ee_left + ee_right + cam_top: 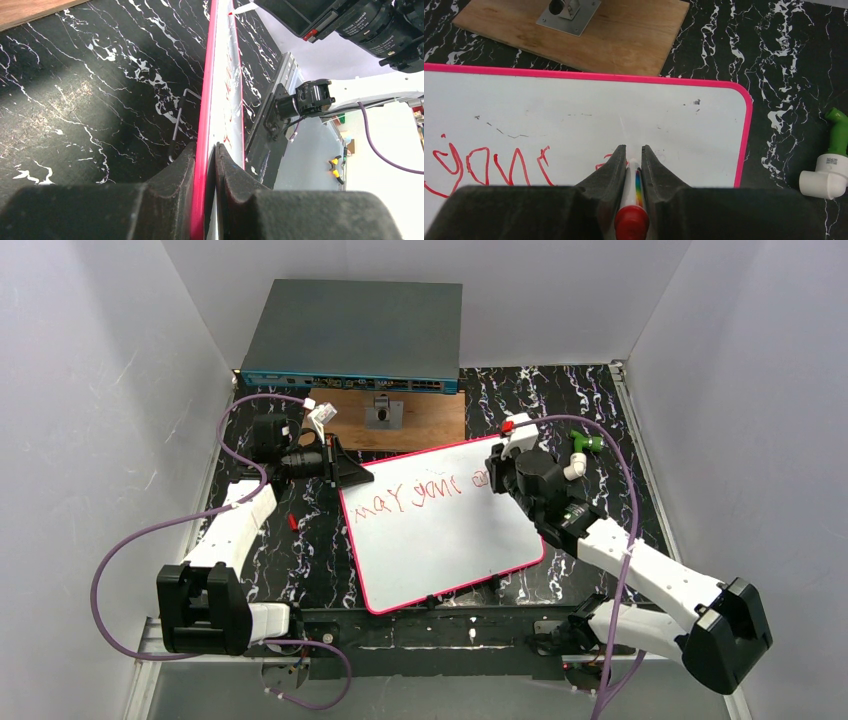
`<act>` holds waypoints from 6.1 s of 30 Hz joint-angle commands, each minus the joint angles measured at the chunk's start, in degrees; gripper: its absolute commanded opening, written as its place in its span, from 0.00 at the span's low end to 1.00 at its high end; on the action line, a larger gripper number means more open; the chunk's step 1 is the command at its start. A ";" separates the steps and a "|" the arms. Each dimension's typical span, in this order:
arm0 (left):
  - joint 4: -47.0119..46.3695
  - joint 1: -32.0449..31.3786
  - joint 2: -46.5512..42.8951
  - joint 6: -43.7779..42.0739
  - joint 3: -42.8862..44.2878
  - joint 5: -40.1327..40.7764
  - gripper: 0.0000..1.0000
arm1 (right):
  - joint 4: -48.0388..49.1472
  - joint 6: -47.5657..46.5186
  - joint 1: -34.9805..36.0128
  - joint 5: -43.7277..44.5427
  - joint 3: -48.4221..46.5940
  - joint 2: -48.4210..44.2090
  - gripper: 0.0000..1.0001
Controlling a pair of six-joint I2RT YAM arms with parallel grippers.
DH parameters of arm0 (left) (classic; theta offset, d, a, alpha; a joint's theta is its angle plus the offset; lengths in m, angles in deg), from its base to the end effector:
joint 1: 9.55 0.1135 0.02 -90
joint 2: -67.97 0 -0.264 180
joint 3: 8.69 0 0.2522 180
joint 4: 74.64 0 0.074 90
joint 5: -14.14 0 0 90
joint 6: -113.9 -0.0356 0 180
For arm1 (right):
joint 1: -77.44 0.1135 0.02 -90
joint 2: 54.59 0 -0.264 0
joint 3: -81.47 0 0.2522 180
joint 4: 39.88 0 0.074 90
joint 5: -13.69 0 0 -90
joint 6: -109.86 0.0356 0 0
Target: Write a sentence on the whiteboard
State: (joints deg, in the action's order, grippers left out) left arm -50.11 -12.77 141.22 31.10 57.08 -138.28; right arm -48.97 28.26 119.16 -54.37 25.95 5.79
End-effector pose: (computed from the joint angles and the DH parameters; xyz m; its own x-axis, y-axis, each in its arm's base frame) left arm 0.2685 -0.0467 0.2855 -0.6224 -0.0231 -0.7824 0.7040 0.4205 -0.5724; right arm 0.1915 0.1529 0.2958 -0.2286 -0.0223 -0.9733 -0.3166 0.9471 0.0527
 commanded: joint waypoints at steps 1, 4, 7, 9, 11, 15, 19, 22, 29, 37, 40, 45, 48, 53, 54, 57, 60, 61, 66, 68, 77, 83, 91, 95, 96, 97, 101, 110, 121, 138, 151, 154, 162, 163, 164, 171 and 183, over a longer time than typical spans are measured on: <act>-0.67 -0.38 -1.56 -8.69 -0.79 10.41 0.00 | 3.83 -2.02 -0.48 0.41 -4.00 1.94 0.01; -0.64 -0.40 -1.62 -8.78 -0.78 10.40 0.00 | 4.22 -2.22 -0.67 0.76 -4.88 2.99 0.01; -0.57 -0.45 -1.64 -8.78 -0.92 10.47 0.00 | 4.69 -2.42 -0.84 0.74 -5.62 3.65 0.01; -0.60 -0.42 -1.70 -8.78 -0.87 10.43 0.00 | 4.81 -2.56 -0.94 0.76 -6.16 4.06 0.01; -0.62 -0.39 -1.70 -8.83 -0.79 10.43 0.00 | 4.91 -2.77 -1.02 0.66 -6.52 4.29 0.01; -0.57 -0.39 -1.66 -8.78 -0.77 10.47 0.00 | 4.34 -2.08 -1.04 0.18 -6.35 4.19 0.01; -0.61 -0.40 -1.64 -8.78 -0.79 10.47 0.00 | 3.33 -0.33 -1.02 -0.37 -3.80 2.37 0.01; -0.61 -0.45 -1.64 -8.78 -0.77 10.47 0.00 | 1.72 1.23 -1.03 -1.37 -1.40 0.30 0.01; -0.57 -0.41 -1.72 -8.79 -0.71 10.45 0.00 | -1.70 3.32 -1.02 -2.07 3.22 -4.35 0.01; -0.57 -0.42 -1.75 -8.78 -0.82 10.34 0.00 | -3.76 3.12 -1.02 -0.28 4.42 -6.73 0.01; -0.57 -0.38 -1.79 -8.71 -0.87 10.35 0.00 | -4.13 2.31 -1.02 0.21 3.50 -7.13 0.01; -0.59 -0.39 -1.80 -8.70 -0.88 10.31 0.00 | -4.28 1.66 -1.06 -0.17 0.74 -9.17 0.01; -0.58 -0.49 -1.88 -8.70 -0.88 10.47 0.00 | -3.85 1.54 -1.02 0.07 -0.46 -9.92 0.01; -0.57 -0.45 -2.06 -8.78 -0.93 10.56 0.00 | -1.73 0.25 -1.20 2.55 -1.00 -7.27 0.01; -0.57 -0.42 -2.06 -8.78 -0.95 10.56 0.00 | -1.19 0.07 -1.32 2.89 -1.11 -6.76 0.01; -0.57 -0.47 -2.01 -8.78 -1.04 10.56 0.00 | 0.88 -0.05 -2.45 3.26 -1.09 -4.93 0.01; -0.57 -0.53 -2.13 -8.78 -1.00 10.55 0.00 | 1.84 0.33 -3.64 2.68 -1.07 -3.74 0.01; -0.57 -0.54 -2.14 -8.78 -1.01 10.60 0.00 | 2.06 0.54 -3.93 2.46 -0.98 -3.43 0.01; -0.48 -0.56 -1.97 -8.87 -1.04 10.62 0.00 | 2.88 0.66 -4.19 1.12 -0.70 -2.67 0.01; -0.48 -0.67 -2.00 -8.87 -1.02 10.69 0.00 | 3.01 0.58 -4.19 0.74 -0.69 -2.45 0.01; -0.33 -0.77 -1.93 -9.05 -0.99 10.82 0.00 | 4.81 0.82 -4.22 -1.23 -1.45 0.08 0.01; -0.13 -0.82 -2.06 -9.14 -0.94 10.91 0.00 | 4.28 1.32 -4.18 -2.44 -1.60 -0.08 0.01; -0.04 -0.95 -2.41 -9.13 -1.03 11.17 0.00 | 3.30 3.01 -4.20 -5.86 -0.21 -1.51 0.01; -0.01 -0.94 -2.07 -9.18 -1.04 11.17 0.00 | 2.10 3.72 -4.25 -6.10 1.02 -2.30 0.01; 0.02 -0.91 -2.05 -9.22 -1.04 11.17 0.00 | 1.90 3.74 -4.21 -5.91 1.39 -2.64 0.01; 0.00 -0.92 -2.04 -9.22 -0.96 11.15 0.00 | 1.67 3.66 -4.20 -5.75 1.75 -3.06 0.01; -0.02 -0.99 -2.10 -9.22 -0.95 11.09 0.00 | 0.40 3.63 -4.24 -5.24 2.91 -3.79 0.01; 0.03 -1.07 -2.01 -9.22 -1.00 11.16 0.00 | -0.88 2.07 -4.24 -1.91 3.75 -4.23 0.01; 0.30 -1.27 -2.31 -9.40 -1.12 11.39 0.00 | 0.91 -1.28 -4.98 0.65 -1.01 0.45 0.01; 0.49 -1.38 -2.29 -9.63 -0.87 11.52 0.00 | 1.46 1.00 -5.00 -2.58 0.19 -1.22 0.01; 0.46 -1.35 -2.23 -9.67 -0.94 11.44 0.00 | -0.91 1.18 -4.98 -0.35 3.80 -2.72 0.01; 0.47 -1.36 -2.24 -9.69 -0.91 11.39 0.00 | -1.13 0.84 -4.99 0.19 4.29 -2.90 0.01; 0.49 -1.35 -2.09 -9.69 -0.86 11.35 0.00 | -3.67 -0.32 -4.98 0.07 1.85 -5.07 0.01; 0.49 -1.35 -2.08 -9.71 -0.91 11.35 0.00 | -4.40 -0.31 -5.03 0.09 1.00 -5.66 0.01; 0.49 -1.35 -2.06 -9.68 -0.87 11.33 0.00 | -4.56 -0.25 -4.99 0.05 0.33 -6.43 0.01; 0.49 -1.37 -2.05 -9.68 -0.82 11.37 0.00 | -6.19 -0.60 -4.98 1.35 -2.00 -8.66 0.01; 0.57 -1.35 -2.63 -9.70 -1.05 11.55 0.00 | 1.39 -1.84 -5.87 1.93 -2.94 -0.80 0.01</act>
State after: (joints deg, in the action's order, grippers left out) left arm -49.46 -13.75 139.87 29.92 57.08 -136.66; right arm -52.95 27.37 113.98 -52.73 26.13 4.04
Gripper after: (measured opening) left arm 0.142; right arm 0.206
